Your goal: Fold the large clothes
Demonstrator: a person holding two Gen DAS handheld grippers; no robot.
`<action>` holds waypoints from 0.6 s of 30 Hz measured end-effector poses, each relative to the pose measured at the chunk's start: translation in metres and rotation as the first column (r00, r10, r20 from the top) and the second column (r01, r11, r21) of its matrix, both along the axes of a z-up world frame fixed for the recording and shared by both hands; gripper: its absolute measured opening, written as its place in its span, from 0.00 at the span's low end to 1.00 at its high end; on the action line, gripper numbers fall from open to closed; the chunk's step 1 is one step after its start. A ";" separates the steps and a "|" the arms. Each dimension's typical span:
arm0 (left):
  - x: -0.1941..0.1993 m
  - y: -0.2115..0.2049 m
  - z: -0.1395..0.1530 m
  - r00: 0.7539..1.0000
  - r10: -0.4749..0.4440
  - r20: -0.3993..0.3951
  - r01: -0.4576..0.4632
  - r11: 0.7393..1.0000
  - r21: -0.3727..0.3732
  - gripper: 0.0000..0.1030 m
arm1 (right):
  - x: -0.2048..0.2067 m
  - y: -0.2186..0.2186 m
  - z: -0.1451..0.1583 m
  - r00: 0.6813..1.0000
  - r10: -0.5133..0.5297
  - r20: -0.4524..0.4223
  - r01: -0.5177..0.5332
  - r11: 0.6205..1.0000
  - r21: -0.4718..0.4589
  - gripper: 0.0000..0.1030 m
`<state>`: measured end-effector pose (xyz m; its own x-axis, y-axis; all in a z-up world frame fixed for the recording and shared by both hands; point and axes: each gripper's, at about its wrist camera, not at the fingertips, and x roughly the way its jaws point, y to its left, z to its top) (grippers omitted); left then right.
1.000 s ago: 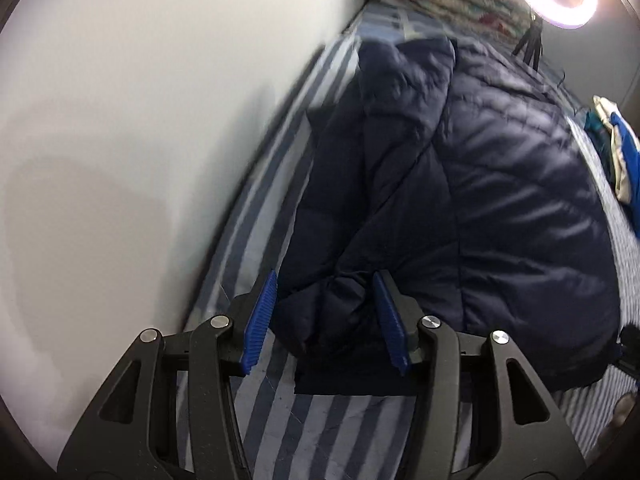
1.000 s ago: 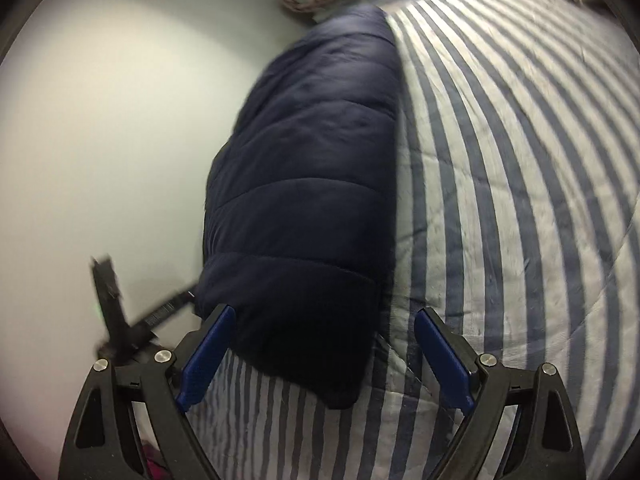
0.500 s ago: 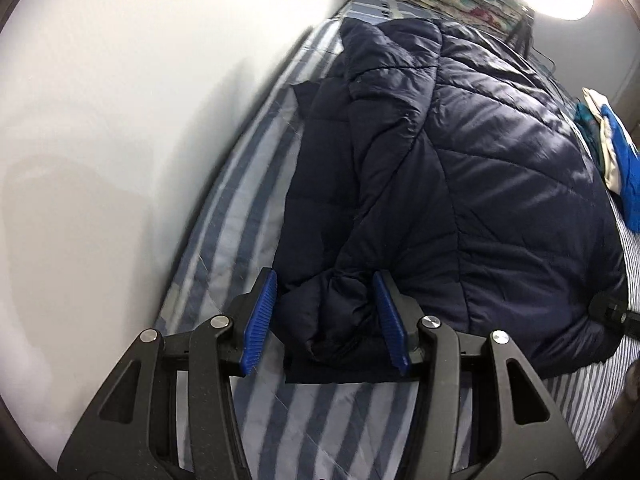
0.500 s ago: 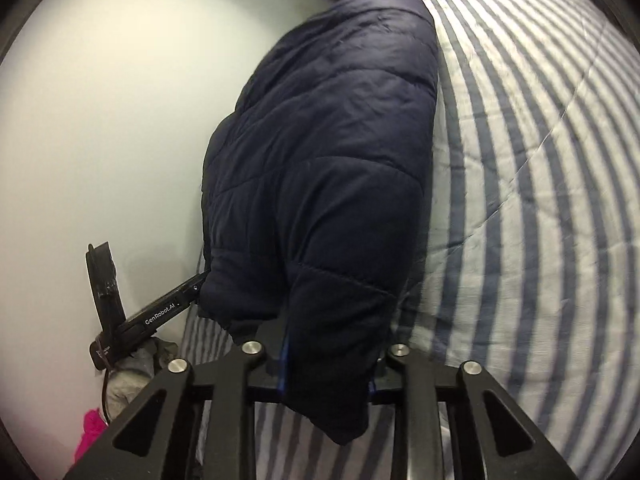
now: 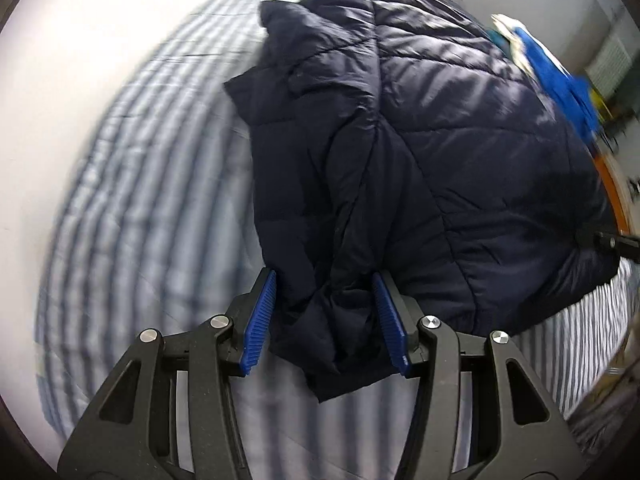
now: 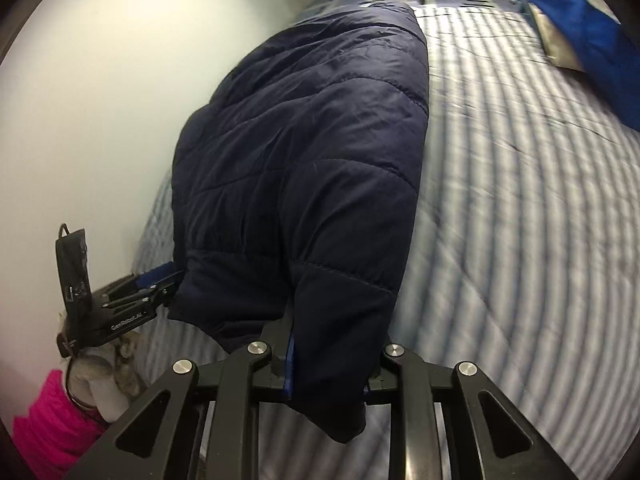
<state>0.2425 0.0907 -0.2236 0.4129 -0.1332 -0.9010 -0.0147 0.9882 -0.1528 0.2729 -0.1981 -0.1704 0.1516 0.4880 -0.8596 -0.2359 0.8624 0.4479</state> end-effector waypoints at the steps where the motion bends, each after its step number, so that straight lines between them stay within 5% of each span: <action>1: -0.003 -0.005 0.000 1.000 -0.017 -0.001 0.017 1.000 -0.004 0.51 | -0.005 -0.005 0.001 1.000 -0.004 -0.002 0.004 1.000 -0.003 0.21; 5: -0.002 -0.009 0.003 0.999 -0.035 -0.010 0.035 0.999 -0.025 0.51 | -0.010 -0.006 0.001 1.000 0.011 0.018 -0.010 1.000 -0.018 0.22; 10: -0.001 0.022 0.034 0.999 0.033 0.027 -0.028 0.987 -0.158 0.52 | -0.020 -0.020 0.011 0.995 0.047 0.083 -0.045 0.999 -0.026 0.36; 11: -0.001 0.030 0.040 0.998 0.047 0.035 -0.040 0.982 -0.182 0.60 | -0.022 -0.019 0.016 0.993 0.057 0.103 -0.053 0.998 -0.037 0.39; 12: 0.001 0.041 0.048 0.997 0.068 0.048 -0.056 0.973 -0.225 0.74 | -0.022 -0.020 0.021 0.989 0.068 0.128 -0.062 0.997 -0.053 0.43; 15: 0.012 0.065 0.060 0.991 0.121 0.063 -0.097 0.949 -0.300 0.80 | -0.023 -0.027 0.034 0.973 0.056 0.226 -0.037 0.996 -0.086 0.77; 18: 0.029 0.077 0.061 0.990 0.130 0.055 -0.103 0.933 -0.346 0.81 | -0.015 -0.037 0.043 0.954 0.034 0.299 -0.008 0.996 -0.089 0.80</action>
